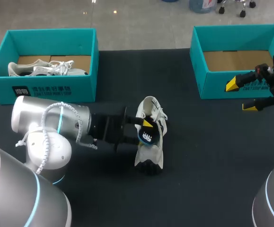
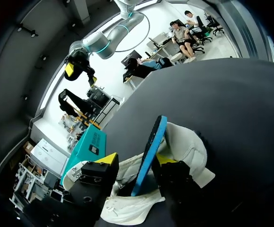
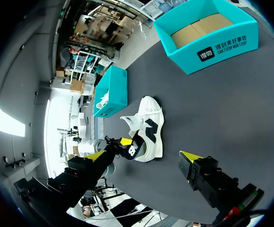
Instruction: Take the shoe out of the shoebox, open the shoe tongue, remove and reinsert the insole, then place the shoe into the shoebox
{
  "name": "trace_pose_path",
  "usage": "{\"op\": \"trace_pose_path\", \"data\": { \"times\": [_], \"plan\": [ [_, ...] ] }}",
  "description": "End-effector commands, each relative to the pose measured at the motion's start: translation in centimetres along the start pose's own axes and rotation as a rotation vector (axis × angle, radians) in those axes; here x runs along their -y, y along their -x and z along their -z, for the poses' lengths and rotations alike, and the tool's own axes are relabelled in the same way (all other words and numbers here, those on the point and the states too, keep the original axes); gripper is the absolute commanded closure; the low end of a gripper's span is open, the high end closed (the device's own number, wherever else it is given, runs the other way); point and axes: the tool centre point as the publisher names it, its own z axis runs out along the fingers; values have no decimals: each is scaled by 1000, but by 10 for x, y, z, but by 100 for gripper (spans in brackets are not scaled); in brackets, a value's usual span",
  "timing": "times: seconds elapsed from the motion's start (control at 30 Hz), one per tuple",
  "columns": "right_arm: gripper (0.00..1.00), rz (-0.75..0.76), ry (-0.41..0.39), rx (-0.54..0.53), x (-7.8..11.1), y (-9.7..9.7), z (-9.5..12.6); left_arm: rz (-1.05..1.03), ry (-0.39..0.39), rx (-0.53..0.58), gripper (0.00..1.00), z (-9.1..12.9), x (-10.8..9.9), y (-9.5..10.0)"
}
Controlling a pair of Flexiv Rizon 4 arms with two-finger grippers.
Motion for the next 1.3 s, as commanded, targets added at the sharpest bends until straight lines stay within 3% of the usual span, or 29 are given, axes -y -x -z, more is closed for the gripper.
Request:
{"op": "trace_pose_path", "data": {
  "times": [0.03, 0.07, 0.17, 0.77, 0.97, 1.0, 1.03, 1.3],
  "plan": [
    [0, -2, 1, 3, 0, 0, 0, -1, 14, -5, 64, 16, 10, -5],
    [0, -2, 1, 3, 0, 0, 0, -1, 15, -8, 69, 17, 10, -6],
    [0, -2, 1, 3, 0, 0, 0, 1, 20, -17, 100, 15, 7, -7],
    [0, -2, 1, 3, 0, 0, 0, -22, 31, -16, 100, -13, -20, 5],
    [0, -2, 1, 3, 0, 0, 0, -11, 23, -21, 100, -14, -16, 6],
    [0, -2, 1, 3, 0, 0, 0, -10, 19, -20, 82, -12, -14, 6],
    [0, -2, 1, 3, 0, 0, 0, -7, 13, -19, 71, -10, -11, 6],
    [0, -2, 1, 3, 0, 0, 0, -1, 19, -22, 72, 11, 5, -6]
  ]
}}
